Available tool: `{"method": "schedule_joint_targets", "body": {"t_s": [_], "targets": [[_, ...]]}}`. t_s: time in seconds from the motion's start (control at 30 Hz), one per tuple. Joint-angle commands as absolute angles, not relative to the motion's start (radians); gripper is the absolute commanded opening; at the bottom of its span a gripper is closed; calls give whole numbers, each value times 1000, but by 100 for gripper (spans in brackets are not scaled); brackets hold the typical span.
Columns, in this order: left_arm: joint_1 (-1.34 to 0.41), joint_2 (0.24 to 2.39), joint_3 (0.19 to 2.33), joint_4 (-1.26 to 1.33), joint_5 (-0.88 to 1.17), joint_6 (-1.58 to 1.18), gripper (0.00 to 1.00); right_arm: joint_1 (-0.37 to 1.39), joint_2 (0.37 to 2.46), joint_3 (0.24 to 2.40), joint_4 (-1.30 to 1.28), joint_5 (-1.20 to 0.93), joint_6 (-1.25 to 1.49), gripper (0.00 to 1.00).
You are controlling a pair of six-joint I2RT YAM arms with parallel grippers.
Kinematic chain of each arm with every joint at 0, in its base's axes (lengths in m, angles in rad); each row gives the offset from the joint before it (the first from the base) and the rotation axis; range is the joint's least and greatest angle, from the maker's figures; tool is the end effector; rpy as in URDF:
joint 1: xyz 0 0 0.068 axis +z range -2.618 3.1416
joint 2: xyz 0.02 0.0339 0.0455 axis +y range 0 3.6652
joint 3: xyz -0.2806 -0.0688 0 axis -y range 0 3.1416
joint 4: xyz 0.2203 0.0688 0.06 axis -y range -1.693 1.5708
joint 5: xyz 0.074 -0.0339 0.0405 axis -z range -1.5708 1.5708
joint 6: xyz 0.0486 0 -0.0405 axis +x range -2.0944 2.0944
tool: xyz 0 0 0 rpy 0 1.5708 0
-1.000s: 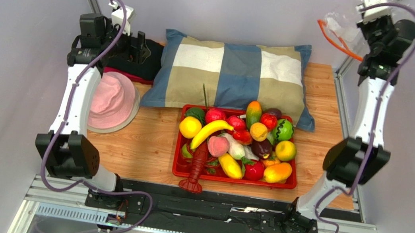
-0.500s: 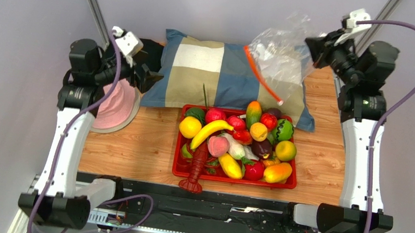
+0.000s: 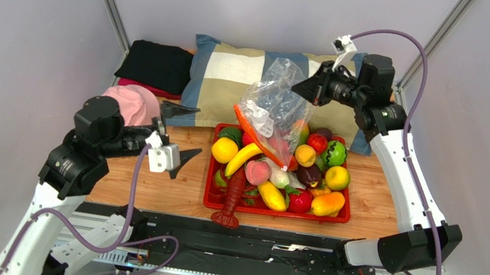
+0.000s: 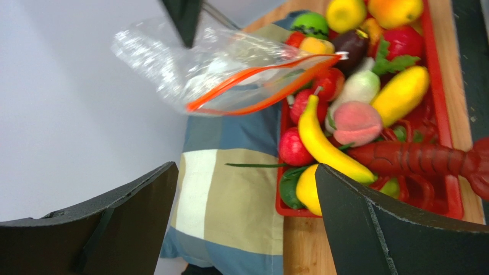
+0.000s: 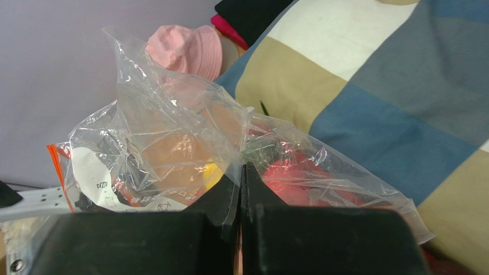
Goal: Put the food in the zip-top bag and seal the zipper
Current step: Pick up the zipper food storage bag at the corner of the board.
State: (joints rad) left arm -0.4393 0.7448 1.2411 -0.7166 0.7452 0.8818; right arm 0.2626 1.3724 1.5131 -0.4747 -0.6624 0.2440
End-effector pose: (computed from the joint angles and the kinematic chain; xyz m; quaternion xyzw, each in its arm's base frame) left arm 0.0637 -0.0664 0.4374 0.6257 0.4345 -0.1495 0.6304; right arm 0.2631 0.1017 0.4421 -0.1957 0.7687 0.3939 0.4643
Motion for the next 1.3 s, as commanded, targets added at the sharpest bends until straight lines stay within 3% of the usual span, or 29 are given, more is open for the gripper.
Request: {"method": "schedule_joint_targets", "body": {"t_s": [0.0,0.23,0.4,0.47,0.67,0.77,0.8,0.9,1.0,1.07,1.1,1.17,1.2,1.27], "targets": [[-650,839,1325,-899,536,1117,99,334,1465,1649,-583,-658,299,0],[-972,922,1322,-911,185,1287,91,425,1549,1701,-614,-621,341,0],[-1034,936,1267,-870,85,1367,87,477,1589,1732,-623,-615,344,0],[-1054,960,1241,-865,45,1403,79,498,1608,1747,-637,-608,325,0],[-1071,1031,1164,-775,-118,1451,68,554,1624,1776,-670,-584,287,0],[-1081,1063,1140,-723,-193,1466,48,572,1634,1789,-681,-578,279,0],[-1088,1075,1141,-721,-222,1451,31,577,1637,1795,-681,-578,275,0],[-1088,1092,1187,-721,-259,1372,0,580,1649,1824,-673,-566,275,0],[-1088,1101,1235,-741,-275,1177,0,580,1672,1879,-655,-545,268,0],[-1089,1106,1282,-768,-285,1005,0,578,1693,1952,-643,-523,265,9],[-1088,1101,1288,-767,-313,956,0,577,1715,1986,-632,-512,264,26],[-1080,1083,1286,-753,-336,829,0,569,1736,2087,-621,-500,256,49],[-1075,1075,1279,-741,-345,790,0,566,1758,2117,-614,-489,256,70],[-1039,1060,1284,-729,-344,679,0,549,1769,2190,-601,-460,256,77]]}}
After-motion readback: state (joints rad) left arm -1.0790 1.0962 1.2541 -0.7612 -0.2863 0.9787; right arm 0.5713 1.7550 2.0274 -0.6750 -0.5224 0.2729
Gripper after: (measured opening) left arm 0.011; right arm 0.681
